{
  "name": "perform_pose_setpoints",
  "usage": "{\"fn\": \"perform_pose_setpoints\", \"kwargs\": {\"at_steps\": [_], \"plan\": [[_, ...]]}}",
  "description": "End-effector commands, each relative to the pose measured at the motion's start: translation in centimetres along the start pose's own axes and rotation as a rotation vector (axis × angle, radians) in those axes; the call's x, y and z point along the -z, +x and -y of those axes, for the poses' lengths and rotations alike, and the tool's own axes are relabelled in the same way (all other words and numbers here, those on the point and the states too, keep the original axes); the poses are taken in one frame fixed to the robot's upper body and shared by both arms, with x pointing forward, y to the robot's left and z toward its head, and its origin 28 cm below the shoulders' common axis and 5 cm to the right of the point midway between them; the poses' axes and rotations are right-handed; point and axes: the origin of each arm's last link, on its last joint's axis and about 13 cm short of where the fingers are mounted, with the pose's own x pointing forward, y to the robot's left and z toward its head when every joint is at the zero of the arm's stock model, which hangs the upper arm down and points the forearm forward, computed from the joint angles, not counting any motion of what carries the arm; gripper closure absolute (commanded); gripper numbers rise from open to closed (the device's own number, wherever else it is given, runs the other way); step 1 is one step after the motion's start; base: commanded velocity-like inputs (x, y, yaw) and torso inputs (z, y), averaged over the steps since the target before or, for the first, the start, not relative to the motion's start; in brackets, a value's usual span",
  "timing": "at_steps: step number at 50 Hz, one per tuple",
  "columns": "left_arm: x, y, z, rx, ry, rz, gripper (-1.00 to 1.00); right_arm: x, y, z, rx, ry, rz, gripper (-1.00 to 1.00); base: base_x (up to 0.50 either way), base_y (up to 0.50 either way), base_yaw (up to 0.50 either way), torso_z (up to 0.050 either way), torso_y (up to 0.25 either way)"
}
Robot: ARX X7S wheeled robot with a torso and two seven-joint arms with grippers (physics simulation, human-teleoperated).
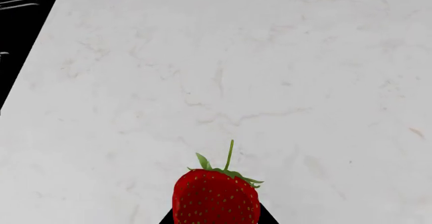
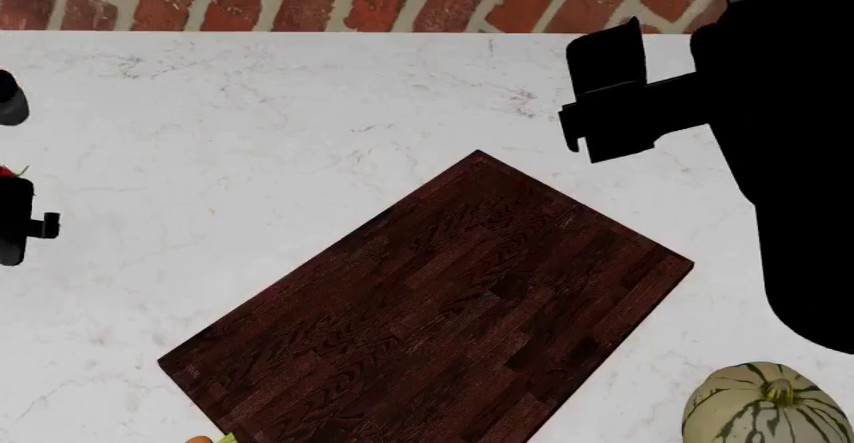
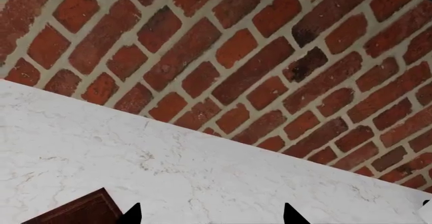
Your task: Clear the non-vegetable object off the cutting board and place the vegetables onto it.
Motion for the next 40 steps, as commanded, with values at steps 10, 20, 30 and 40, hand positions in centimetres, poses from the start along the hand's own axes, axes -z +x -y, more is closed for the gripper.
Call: {"fn": "perform_pose_setpoints", "kwargs": {"at_steps": [10,20,30,40], "plan": [[2.1,1.2,-0.3,-0.021,-0.051,-0.036,-1.00,-0.2,-0.3,0.0,-0.002,0.003,0.005,-1.00,0.00,0.00,0.00,0.000,0.000],[1.0,0.4,-0.6,-0.041,-0.048,-0.018,-1.00,-0.4,-0.4,0.1,-0.002,0.001,0.011,-1.00,0.00,0.00,0.00,0.000,0.000],[-0.1,-2.4,0.7,0.026,0.030,0.029,-1.00,-0.3,-0.6,0.0,-0.004,0.007,0.016,-1.00,0.00,0.00,0.00,0.000,0.000],[0.3,-6.0,2.1,0.124,0.094,0.065,-1.00,-0.4,-0.7,0.0,-0.005,0.009,0.021,-1.00,0.00,0.00,0.00,0.000,0.000]]}}
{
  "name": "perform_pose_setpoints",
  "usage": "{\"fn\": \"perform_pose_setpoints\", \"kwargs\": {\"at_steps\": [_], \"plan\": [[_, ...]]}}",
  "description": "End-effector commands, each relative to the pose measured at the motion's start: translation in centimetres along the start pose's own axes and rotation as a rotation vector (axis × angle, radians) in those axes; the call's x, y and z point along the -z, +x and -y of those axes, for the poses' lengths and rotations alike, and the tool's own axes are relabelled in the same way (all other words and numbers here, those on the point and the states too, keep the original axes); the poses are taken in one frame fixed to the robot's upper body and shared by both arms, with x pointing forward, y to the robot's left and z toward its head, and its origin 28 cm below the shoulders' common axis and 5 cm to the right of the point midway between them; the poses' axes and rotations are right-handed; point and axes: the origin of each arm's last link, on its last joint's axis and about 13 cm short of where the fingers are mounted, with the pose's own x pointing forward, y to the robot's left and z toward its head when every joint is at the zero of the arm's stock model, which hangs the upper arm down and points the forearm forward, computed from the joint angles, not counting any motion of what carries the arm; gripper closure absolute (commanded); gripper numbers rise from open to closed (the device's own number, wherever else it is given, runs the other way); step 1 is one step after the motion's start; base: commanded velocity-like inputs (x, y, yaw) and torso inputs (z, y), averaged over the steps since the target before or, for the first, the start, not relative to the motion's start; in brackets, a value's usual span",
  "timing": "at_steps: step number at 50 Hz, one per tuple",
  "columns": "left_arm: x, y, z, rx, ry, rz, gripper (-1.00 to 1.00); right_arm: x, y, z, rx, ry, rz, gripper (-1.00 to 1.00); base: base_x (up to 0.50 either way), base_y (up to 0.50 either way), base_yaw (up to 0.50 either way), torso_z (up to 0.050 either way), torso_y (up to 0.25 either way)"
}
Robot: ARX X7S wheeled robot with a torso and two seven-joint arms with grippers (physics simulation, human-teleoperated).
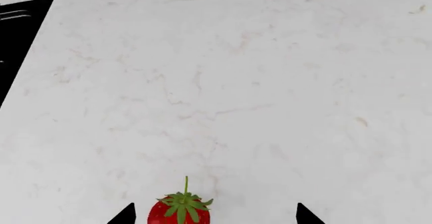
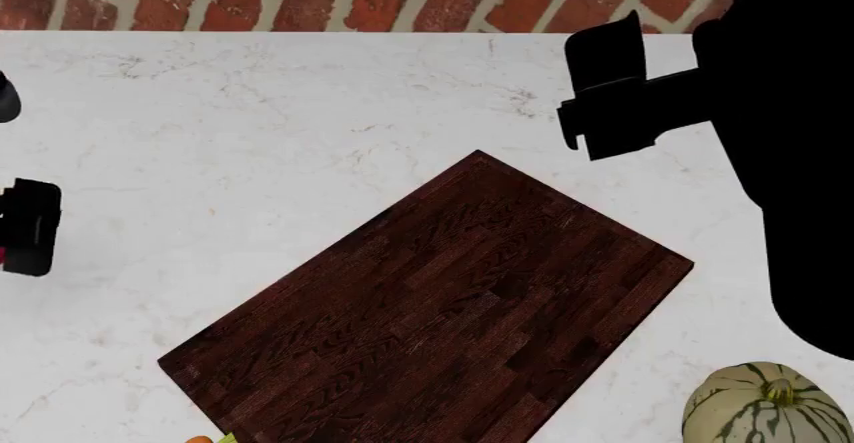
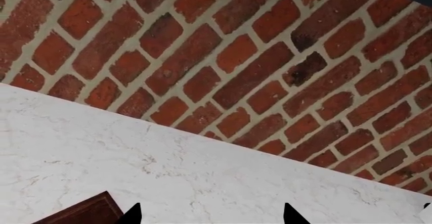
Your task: Clear the non-vegetable object off the cutting board and place the vegetables onto it.
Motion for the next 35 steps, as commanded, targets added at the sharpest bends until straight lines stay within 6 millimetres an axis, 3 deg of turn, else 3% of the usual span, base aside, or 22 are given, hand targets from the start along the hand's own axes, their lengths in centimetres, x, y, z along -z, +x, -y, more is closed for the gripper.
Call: {"fn": "perform_pose_setpoints", "kwargs": {"at_steps": [1,17,35], "plan": [[0.1,-3.6,1.6,0.085,0.090,0.039,-1.00,-0.1,-0.2,-0.1,-0.004,0.002,0.007,-1.00,0.00,0.00,0.00,0.000,0.000],[0.0,-8.5,2.7,0.206,0.203,0.061,-1.00,-0.1,-0.3,0.0,-0.002,-0.002,0.010,-1.00,0.00,0.00,0.00,0.000,0.000],[2.9,-14.0,6.7,0.475,0.408,-0.006,-1.00,-0.2,-0.2,0.1,0.000,0.000,0.009,-1.00,0.00,0.00,0.00,0.000,0.000]]}}
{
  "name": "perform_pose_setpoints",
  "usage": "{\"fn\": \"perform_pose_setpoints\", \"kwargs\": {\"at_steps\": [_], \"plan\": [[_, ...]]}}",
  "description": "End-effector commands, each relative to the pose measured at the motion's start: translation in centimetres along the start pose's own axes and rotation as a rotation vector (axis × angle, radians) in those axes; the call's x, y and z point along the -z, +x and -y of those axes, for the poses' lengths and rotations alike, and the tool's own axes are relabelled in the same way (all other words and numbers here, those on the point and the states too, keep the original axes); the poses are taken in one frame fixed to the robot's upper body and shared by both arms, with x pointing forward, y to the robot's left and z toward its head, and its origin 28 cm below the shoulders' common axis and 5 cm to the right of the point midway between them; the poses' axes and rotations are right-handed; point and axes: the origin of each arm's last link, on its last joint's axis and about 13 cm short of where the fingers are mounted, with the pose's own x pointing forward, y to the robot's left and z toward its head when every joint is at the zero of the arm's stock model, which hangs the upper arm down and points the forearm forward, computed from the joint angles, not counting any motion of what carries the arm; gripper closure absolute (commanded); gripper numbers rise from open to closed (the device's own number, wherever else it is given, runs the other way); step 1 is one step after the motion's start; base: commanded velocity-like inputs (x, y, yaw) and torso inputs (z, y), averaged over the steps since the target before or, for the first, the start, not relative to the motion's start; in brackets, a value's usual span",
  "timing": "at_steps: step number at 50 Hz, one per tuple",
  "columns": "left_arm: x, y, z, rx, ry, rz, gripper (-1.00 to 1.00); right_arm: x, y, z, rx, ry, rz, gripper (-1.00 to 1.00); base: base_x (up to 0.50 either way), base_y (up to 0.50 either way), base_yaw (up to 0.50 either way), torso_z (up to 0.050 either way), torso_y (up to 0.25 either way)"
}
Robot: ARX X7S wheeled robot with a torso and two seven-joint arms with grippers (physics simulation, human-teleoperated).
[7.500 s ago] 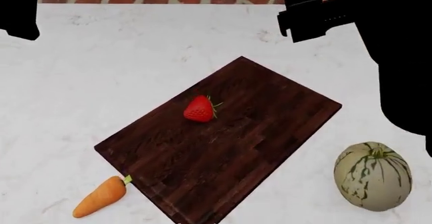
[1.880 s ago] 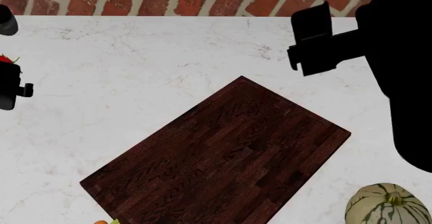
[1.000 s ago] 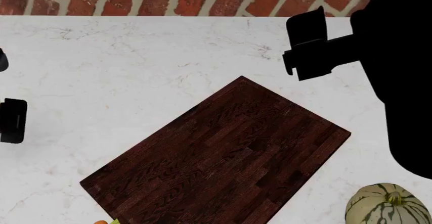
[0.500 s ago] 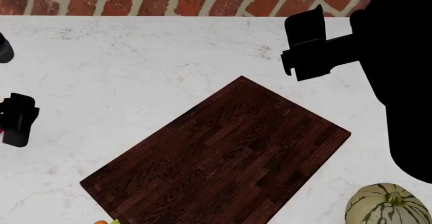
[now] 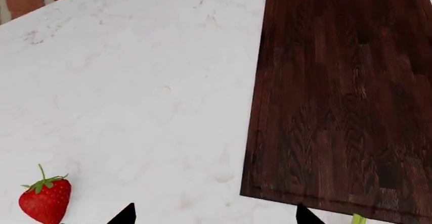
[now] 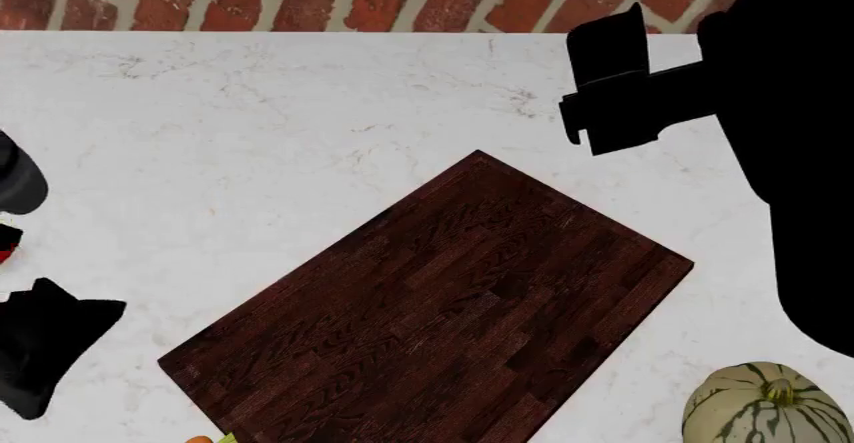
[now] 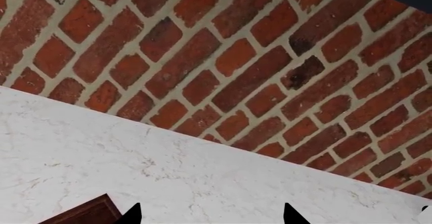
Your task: Clear the non-vegetable object off the cutting board and place the vegetables onto it.
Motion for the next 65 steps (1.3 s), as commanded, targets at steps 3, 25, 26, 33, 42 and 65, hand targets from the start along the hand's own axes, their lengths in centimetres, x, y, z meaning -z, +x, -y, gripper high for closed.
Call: {"fn": "perform_pose_setpoints", "kwargs": {"at_steps": [3,25,26,33,42,65], "plan": [[1.3,-2.8,4.3,0.178,0.122,-0.054,-1.00,0.2,0.0,0.1,0.001,0.005,-0.002,-1.00,0.00,0.00,0.00,0.000,0.000],[2.0,-1.7,5.6,0.229,0.105,-0.104,-1.00,1.0,0.2,-0.1,-0.007,0.023,-0.010,-1.00,0.00,0.00,0.00,0.000,0.000],[2.0,-1.5,5.6,0.227,0.110,-0.105,-1.00,1.1,0.2,-0.1,-0.009,0.025,-0.011,-1.00,0.00,0.00,0.00,0.000,0.000],[2.1,-0.3,5.2,0.216,0.105,-0.115,-1.00,1.5,0.4,-0.2,-0.009,0.030,-0.018,-1.00,0.00,0.00,0.00,0.000,0.000],[2.5,0.5,5.2,0.226,0.097,-0.126,-1.00,1.7,0.4,-0.2,-0.009,0.032,-0.024,-1.00,0.00,0.00,0.00,0.000,0.000],[4.4,2.9,5.0,0.244,0.060,-0.162,-1.00,2.0,0.6,-0.3,-0.012,0.035,-0.035,-1.00,0.00,0.00,0.00,0.000,0.000]]}}
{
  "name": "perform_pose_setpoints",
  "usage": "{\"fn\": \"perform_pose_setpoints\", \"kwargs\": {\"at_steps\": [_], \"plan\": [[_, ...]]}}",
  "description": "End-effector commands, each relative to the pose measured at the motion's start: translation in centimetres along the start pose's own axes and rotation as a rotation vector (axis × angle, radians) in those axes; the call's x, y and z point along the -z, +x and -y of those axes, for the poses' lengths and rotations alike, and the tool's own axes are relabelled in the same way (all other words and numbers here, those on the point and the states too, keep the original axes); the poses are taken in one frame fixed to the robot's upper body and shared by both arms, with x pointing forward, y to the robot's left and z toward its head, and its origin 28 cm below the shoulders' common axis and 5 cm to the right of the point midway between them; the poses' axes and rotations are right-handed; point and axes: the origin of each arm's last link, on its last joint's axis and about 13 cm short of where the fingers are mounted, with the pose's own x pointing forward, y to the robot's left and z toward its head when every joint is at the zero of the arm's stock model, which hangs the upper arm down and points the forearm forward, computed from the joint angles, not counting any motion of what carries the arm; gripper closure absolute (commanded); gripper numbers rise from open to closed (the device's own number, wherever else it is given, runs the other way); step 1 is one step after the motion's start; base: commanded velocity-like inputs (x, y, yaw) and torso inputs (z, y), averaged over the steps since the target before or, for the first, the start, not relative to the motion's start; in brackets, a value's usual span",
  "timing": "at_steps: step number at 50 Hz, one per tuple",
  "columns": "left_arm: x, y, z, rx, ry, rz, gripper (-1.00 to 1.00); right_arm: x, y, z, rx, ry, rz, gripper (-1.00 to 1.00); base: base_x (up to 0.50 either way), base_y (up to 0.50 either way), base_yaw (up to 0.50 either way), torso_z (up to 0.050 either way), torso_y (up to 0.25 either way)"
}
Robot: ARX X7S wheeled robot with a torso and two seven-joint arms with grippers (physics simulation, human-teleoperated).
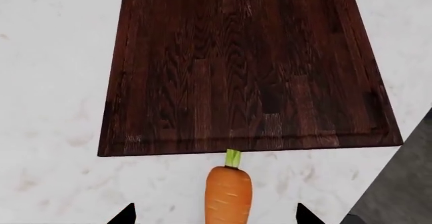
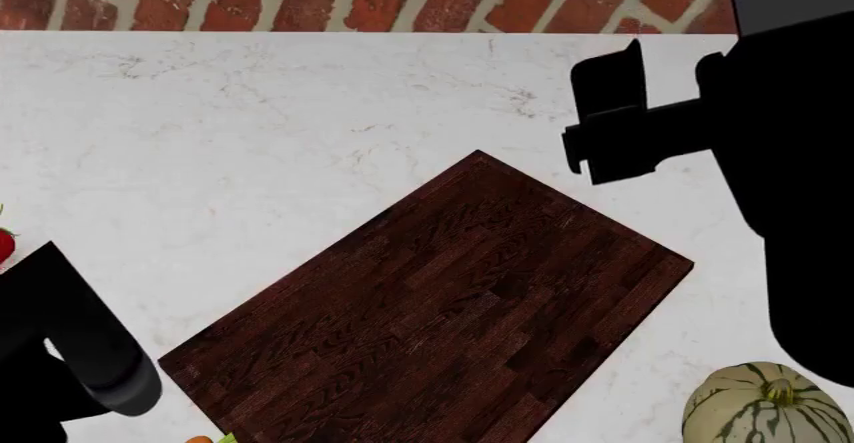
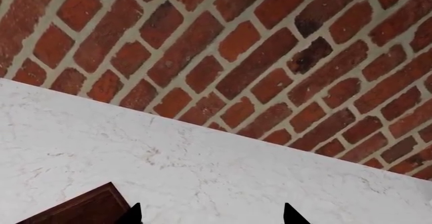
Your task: Clear the non-vegetable object off the cutting board and place the vegetables onto it.
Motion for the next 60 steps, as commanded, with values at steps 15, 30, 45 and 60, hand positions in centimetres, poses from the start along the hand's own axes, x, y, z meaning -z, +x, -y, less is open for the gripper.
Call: {"fn": "perform_pose_setpoints", "kwargs": {"at_steps": [15,30,45,60], "plan": [[1.7,1.8,-0.1,0.027,-0.033,-0.035,-1.00,0.3,0.1,0.0,-0.002,0.002,-0.006,-1.00,0.00,0.00,0.00,0.000,0.000],[2.6,2.7,-0.2,0.034,-0.049,-0.050,-1.00,0.4,0.0,0.0,0.000,0.007,-0.010,-1.00,0.00,0.00,0.00,0.000,0.000],[2.9,2.8,-0.2,0.026,-0.064,-0.046,1.00,0.3,-0.1,-0.1,0.000,0.002,-0.007,-1.00,0.00,0.00,0.00,0.000,0.000],[1.5,0.0,0.8,0.014,-0.008,-0.036,1.00,-0.2,-0.6,0.1,0.008,0.001,0.005,-1.00,0.00,0.00,0.00,0.000,0.000]]}}
